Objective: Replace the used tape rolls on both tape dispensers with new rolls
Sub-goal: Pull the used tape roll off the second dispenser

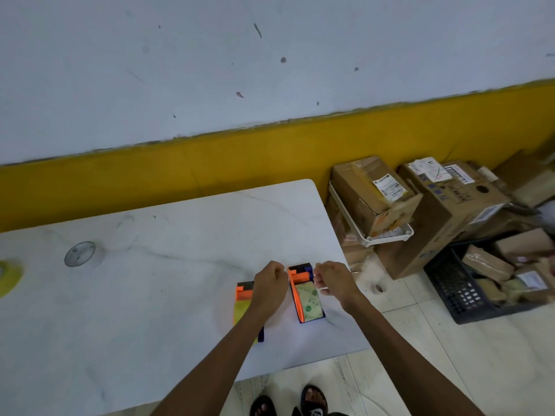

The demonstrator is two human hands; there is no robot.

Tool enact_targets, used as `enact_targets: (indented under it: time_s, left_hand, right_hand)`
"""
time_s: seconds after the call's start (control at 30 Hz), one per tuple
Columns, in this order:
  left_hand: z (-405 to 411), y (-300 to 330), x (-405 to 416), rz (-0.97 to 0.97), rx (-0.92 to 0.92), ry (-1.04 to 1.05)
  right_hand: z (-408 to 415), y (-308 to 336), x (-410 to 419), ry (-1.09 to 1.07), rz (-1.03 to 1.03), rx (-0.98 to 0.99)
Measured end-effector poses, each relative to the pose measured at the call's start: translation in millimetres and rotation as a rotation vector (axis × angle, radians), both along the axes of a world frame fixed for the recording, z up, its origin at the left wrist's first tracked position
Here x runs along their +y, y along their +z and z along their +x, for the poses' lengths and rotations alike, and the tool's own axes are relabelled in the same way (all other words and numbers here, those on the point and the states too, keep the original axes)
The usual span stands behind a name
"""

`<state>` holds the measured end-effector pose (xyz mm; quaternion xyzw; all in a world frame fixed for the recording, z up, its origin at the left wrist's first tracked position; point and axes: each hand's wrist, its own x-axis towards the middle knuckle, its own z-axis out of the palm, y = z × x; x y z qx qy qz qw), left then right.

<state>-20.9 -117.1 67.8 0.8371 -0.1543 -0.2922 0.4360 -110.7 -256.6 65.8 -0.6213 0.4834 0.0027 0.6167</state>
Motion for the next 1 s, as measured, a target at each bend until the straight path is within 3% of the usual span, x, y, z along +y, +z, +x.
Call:
enact_targets:
  time_s: [0.1, 0.27, 0.47, 0.73, 1.0]
  left_hand:
    - [-13.9, -16.6, -2.8, 0.039, 0.023, -0.018]
    - [-28.8, -36.7, -2.5, 0.104, 0.094, 0.005]
    - [-39.1, -59.0, -6.6, 0.129, 0.202, 0.025]
    - [-35.6, -132.2, -11.8, 0.085, 0.363, 0.166]
    - [-36.0, -125.3, -16.3, 0.099, 0.358, 0.175]
  right_hand:
    - [-15.4, -19.2, -6.5, 0.1, -0.165, 0.095]
    - [-24.0, -41.5, -4.8, 0.134, -0.125, 0.193]
    - [-27.1, -54.0, 6.7, 0.119, 0.053, 0.135]
    - [-27.7, -58.1, 6.3, 0.191, -0.016, 0.111]
    - [-25.9, -60.0, 6.6, 0.202, -0.045, 0.102]
